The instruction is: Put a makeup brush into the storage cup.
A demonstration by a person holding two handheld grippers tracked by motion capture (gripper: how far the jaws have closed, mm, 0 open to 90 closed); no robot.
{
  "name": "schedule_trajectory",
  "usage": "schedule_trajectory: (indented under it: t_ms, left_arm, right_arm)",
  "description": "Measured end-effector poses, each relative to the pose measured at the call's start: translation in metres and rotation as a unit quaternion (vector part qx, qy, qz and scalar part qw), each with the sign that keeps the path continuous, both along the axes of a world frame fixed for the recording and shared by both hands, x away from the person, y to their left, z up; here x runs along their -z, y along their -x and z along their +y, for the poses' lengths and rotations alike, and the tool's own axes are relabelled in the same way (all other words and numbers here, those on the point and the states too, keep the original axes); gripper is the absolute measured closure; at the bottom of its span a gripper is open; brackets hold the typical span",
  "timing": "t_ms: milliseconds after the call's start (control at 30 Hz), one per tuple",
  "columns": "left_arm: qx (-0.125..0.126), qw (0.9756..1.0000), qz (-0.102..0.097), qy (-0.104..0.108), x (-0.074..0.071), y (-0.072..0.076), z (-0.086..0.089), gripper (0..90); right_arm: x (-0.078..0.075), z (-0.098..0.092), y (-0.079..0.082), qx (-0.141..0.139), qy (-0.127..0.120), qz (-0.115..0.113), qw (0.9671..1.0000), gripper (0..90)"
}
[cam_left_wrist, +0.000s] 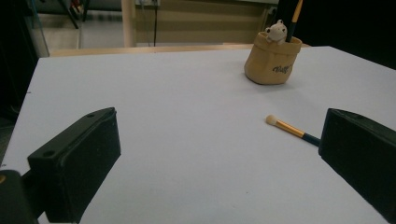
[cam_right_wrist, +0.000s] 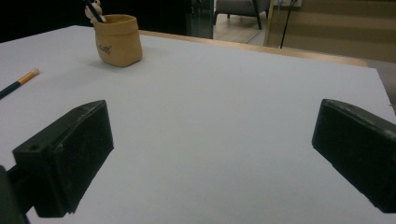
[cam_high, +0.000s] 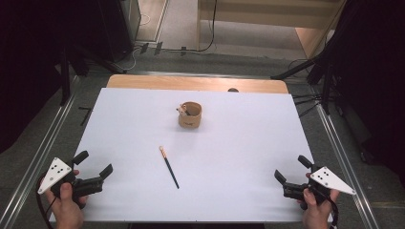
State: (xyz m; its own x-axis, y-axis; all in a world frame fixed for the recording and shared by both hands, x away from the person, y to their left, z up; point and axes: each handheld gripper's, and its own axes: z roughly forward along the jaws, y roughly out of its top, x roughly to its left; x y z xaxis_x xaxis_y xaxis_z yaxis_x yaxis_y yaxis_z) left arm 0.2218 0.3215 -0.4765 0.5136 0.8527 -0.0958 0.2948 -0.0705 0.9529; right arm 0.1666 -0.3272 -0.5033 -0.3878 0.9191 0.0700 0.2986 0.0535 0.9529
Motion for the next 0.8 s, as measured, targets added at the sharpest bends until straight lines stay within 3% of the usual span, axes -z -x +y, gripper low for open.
schedule_trajectory:
  t_ms: [400,800]
  left_arm:
    - [0.012,0.9999,0.001,0.010,-0.003,0.000,-0.009,0.0]
    - [0.073,0.9971,0.016,-0.014,-0.004,-0.016,-0.065,0.0]
  right_arm:
    - [0.000,0.001,0.000,-0.001,0.000,-0.001,1.0000,0.0]
    - [0.000,0.002,0.000,-0.001,0.002,0.001,1.0000,0.0]
